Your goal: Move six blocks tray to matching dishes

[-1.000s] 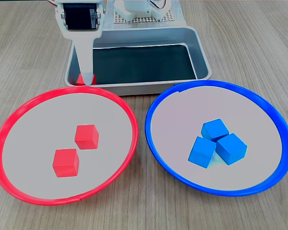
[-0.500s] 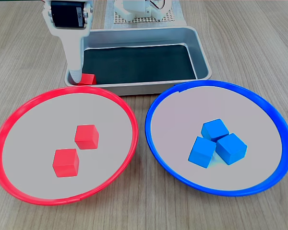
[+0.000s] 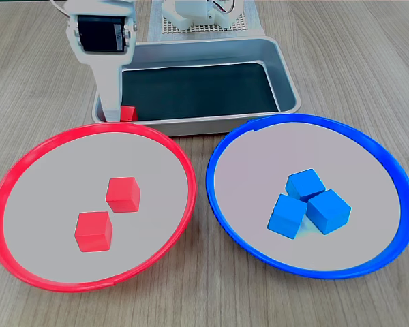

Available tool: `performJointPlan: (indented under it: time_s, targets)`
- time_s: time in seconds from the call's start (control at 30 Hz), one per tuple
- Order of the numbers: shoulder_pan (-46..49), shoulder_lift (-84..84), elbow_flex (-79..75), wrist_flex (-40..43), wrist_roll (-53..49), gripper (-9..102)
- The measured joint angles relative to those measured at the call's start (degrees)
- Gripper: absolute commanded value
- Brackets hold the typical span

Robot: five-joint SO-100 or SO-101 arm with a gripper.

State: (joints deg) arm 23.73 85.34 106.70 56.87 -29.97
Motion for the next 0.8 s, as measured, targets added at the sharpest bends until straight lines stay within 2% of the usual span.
performJointPlan:
  time_s: [0.53,0.6,0.63,0.67,0.73,0.8]
  targets:
    - [-1.1,0.0,0.7,4.3,-4.0,12]
    - [-0.4,0.0,1.2,4.8,-5.1,8]
    - [-0.4,0.0,1.7,5.4,-5.8,1]
    - [-0.4,0.1,2.5,5.7,-8.2,0]
    - [-0.4,1.7,3.3,7.1,-10.0,0]
    - [-0.4,5.4,6.2,12.7,-15.8,0]
